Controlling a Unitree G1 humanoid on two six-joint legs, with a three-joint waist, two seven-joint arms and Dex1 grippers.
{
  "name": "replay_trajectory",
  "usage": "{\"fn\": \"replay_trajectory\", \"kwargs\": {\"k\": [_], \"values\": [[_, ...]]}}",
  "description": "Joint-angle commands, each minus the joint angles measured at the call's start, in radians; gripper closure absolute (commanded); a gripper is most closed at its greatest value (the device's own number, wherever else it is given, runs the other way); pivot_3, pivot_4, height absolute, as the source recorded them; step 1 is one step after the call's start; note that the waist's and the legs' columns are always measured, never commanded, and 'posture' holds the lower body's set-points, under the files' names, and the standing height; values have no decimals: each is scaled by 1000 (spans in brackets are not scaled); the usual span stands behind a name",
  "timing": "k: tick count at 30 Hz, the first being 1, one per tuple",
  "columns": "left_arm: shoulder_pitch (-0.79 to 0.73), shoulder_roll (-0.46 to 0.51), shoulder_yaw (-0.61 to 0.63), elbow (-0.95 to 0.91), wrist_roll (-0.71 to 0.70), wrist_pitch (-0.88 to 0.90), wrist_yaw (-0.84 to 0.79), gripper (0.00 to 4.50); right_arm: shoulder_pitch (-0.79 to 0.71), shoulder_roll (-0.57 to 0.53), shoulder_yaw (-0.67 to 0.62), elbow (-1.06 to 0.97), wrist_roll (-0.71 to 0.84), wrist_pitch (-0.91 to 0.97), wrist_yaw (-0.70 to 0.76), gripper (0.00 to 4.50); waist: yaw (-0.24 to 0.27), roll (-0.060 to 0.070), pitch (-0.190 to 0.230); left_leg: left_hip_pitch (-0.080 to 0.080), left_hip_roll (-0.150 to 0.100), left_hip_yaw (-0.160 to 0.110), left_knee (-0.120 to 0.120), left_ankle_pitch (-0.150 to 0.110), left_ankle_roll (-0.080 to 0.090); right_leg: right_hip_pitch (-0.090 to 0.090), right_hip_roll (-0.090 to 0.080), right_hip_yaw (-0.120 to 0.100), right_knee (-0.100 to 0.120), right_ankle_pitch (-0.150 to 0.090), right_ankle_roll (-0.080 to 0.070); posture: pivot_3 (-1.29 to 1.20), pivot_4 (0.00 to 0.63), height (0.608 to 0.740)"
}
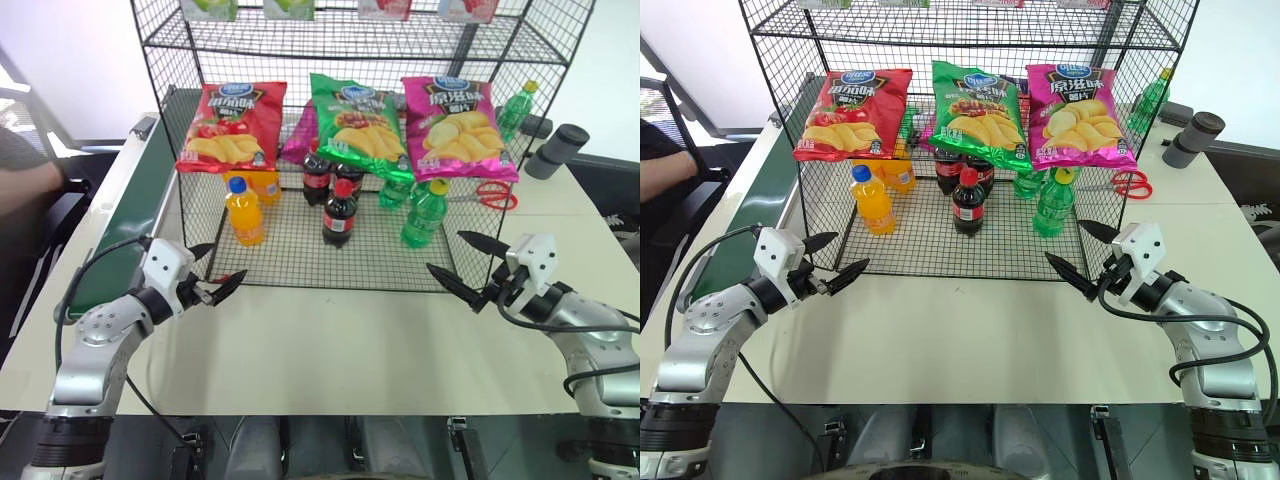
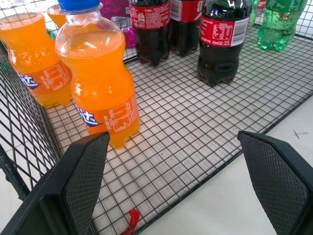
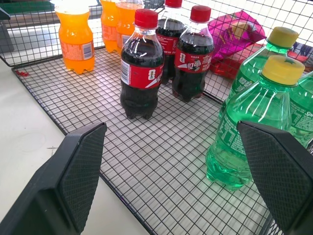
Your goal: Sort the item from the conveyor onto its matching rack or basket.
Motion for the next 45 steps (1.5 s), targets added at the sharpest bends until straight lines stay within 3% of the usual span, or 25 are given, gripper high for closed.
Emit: {"fn": "replay_trajectory", "kwargs": {"k": [1, 45], "values": [[2, 13, 24, -26, -2, -19, -9, 0, 6, 5, -12, -16, 10, -14, 3, 60, 0, 0, 0, 0, 0, 0, 0, 0, 0, 0, 0, 0, 0, 0, 0, 0, 150, 740], [45, 29, 55, -77, -6, 0, 26, 0, -69, 4, 43, 18, -6, 2, -4, 60, 0, 0, 0, 0, 0, 0, 0, 0, 0, 0, 0, 0, 0, 0, 0, 0, 150, 740]]}}
